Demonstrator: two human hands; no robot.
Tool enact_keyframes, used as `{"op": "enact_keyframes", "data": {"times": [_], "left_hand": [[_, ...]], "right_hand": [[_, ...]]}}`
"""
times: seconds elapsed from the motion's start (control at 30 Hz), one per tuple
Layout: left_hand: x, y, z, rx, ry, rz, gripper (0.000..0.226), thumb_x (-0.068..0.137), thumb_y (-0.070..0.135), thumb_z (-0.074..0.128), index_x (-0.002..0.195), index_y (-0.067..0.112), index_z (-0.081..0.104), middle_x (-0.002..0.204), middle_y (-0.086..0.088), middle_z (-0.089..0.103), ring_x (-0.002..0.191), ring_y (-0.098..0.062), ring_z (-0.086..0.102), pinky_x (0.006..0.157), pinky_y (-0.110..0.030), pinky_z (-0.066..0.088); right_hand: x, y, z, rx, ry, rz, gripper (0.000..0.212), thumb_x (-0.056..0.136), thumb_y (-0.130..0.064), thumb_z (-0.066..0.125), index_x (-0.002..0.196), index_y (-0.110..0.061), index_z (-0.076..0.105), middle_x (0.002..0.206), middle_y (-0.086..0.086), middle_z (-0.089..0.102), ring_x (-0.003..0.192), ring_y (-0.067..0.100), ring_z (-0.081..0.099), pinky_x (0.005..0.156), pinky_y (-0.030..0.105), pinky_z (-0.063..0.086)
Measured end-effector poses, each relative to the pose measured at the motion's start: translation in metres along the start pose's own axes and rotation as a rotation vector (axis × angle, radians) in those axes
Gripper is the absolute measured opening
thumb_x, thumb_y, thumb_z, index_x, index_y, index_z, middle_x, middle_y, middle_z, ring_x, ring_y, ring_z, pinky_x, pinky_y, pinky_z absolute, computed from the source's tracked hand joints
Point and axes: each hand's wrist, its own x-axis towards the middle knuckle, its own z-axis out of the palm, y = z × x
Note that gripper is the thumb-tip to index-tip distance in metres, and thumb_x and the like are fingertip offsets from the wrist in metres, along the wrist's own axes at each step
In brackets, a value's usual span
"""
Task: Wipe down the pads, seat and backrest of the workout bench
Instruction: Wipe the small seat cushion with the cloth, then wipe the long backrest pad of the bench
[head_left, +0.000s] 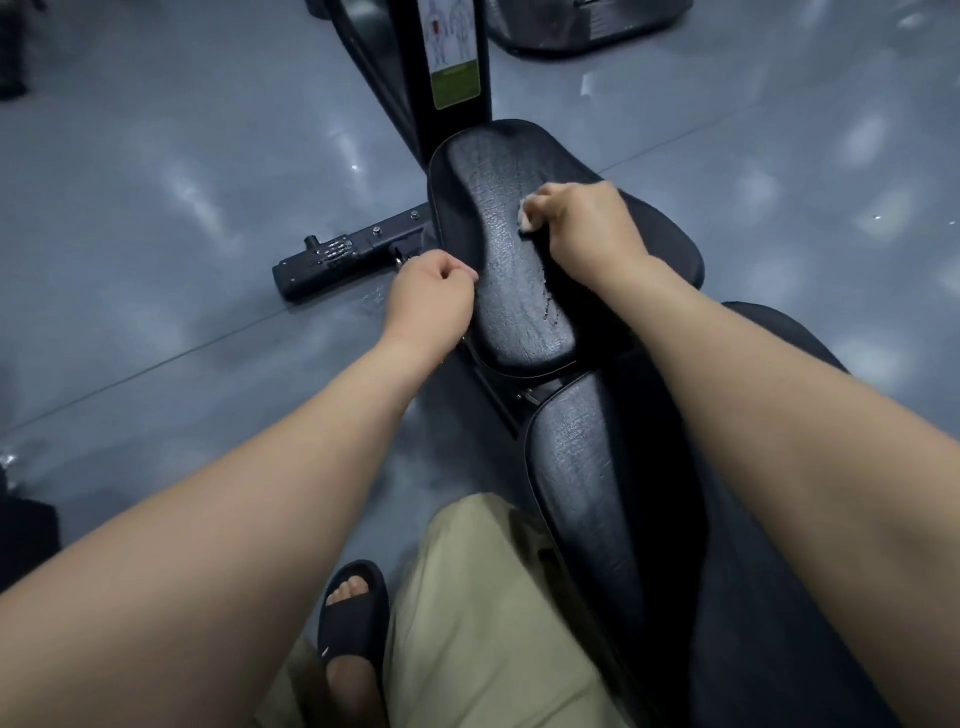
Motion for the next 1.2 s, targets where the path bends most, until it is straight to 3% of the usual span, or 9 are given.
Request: {"op": "enact_keyframes", "data": {"times": [0.13, 0.27, 0.4, 0.5, 0.63, 0.77, 0.9, 1.07, 1.2], "left_hand": [[0.006, -0.001, 0.004, 0.035, 0.011, 0.044, 0.024, 0.084, 0.017, 0.048, 0.08, 0.024, 0.071, 0.097, 0.002, 0.07, 0.095, -0.015, 0.062, 0.09, -0.029, 0.05], [0.014, 0.0, 0.016, 0.11, 0.043, 0.093, 0.018, 0.085, 0.016, 0.05, 0.087, 0.024, 0.066, 0.107, 0.0, 0.057, 0.11, -0.02, 0.054, 0.095, -0.022, 0.038], [0.015, 0.0, 0.025, 0.143, 0.056, 0.16, 0.017, 0.084, 0.013, 0.052, 0.093, 0.024, 0.062, 0.107, 0.002, 0.047, 0.118, -0.025, 0.049, 0.106, -0.026, 0.035], [0.015, -0.005, 0.023, 0.155, 0.034, 0.193, 0.022, 0.084, 0.012, 0.053, 0.1, 0.02, 0.065, 0.108, 0.003, 0.047, 0.119, -0.024, 0.048, 0.102, -0.02, 0.032], [0.015, -0.006, 0.02, 0.18, 0.022, 0.219, 0.024, 0.085, 0.012, 0.053, 0.105, 0.018, 0.066, 0.109, 0.003, 0.046, 0.12, -0.023, 0.048, 0.099, -0.019, 0.031], [0.015, -0.004, 0.027, 0.198, 0.06, 0.194, 0.022, 0.085, 0.013, 0.051, 0.103, 0.019, 0.063, 0.111, 0.002, 0.046, 0.12, -0.025, 0.045, 0.094, -0.018, 0.027], [0.009, 0.003, 0.039, 0.238, 0.113, 0.161, 0.024, 0.086, 0.015, 0.05, 0.109, 0.015, 0.06, 0.126, -0.009, 0.048, 0.123, -0.029, 0.039, 0.105, -0.025, 0.027], [-0.003, 0.015, 0.055, 0.285, 0.093, 0.181, 0.024, 0.082, 0.02, 0.049, 0.103, 0.022, 0.059, 0.127, -0.003, 0.045, 0.124, -0.027, 0.036, 0.112, -0.039, 0.029], [-0.013, 0.027, 0.068, 0.346, 0.053, 0.277, 0.025, 0.084, 0.018, 0.049, 0.106, 0.023, 0.059, 0.128, 0.0, 0.047, 0.129, -0.024, 0.034, 0.112, -0.04, 0.026]], "right_hand": [[-0.007, -0.013, 0.008, -0.084, 0.038, -0.005, 0.051, 0.082, -0.036, 0.028, 0.091, -0.021, 0.076, 0.099, -0.003, 0.073, 0.093, 0.028, 0.067, 0.081, 0.039, 0.053], [-0.056, -0.008, 0.011, -0.071, 0.045, -0.177, 0.041, 0.089, -0.022, 0.032, 0.099, -0.018, 0.072, 0.095, -0.003, 0.069, 0.09, 0.024, 0.062, 0.075, 0.038, 0.052], [-0.061, 0.006, 0.008, -0.095, 0.024, -0.232, 0.031, 0.089, -0.017, 0.039, 0.097, -0.022, 0.068, 0.097, -0.005, 0.067, 0.092, 0.022, 0.061, 0.077, 0.038, 0.052], [-0.031, 0.022, 0.002, -0.125, 0.055, -0.168, 0.031, 0.082, -0.013, 0.04, 0.092, -0.024, 0.068, 0.092, -0.005, 0.068, 0.09, 0.024, 0.062, 0.077, 0.035, 0.05], [0.006, 0.04, -0.005, -0.094, 0.004, -0.008, 0.042, 0.074, -0.004, 0.04, 0.092, -0.022, 0.072, 0.103, -0.005, 0.074, 0.09, 0.029, 0.065, 0.083, 0.026, 0.04], [-0.023, 0.039, -0.004, -0.092, 0.041, -0.022, 0.044, 0.079, -0.002, 0.038, 0.099, -0.02, 0.072, 0.107, -0.007, 0.072, 0.085, 0.022, 0.051, 0.088, 0.031, 0.039], [-0.068, 0.048, -0.009, -0.071, 0.067, -0.068, 0.041, 0.08, 0.001, 0.038, 0.096, -0.017, 0.07, 0.103, -0.007, 0.071, 0.085, 0.008, 0.047, 0.09, 0.032, 0.038], [-0.109, 0.049, -0.022, 0.021, 0.071, -0.062, 0.044, 0.093, -0.02, 0.03, 0.103, -0.02, 0.072, 0.11, -0.015, 0.07, 0.095, 0.0, 0.06, 0.089, 0.038, 0.04], [-0.136, 0.062, -0.038, 0.051, 0.083, -0.026, 0.029, 0.096, -0.007, 0.045, 0.1, -0.022, 0.069, 0.099, -0.018, 0.069, 0.085, 0.004, 0.062, 0.083, 0.031, 0.045]]}}
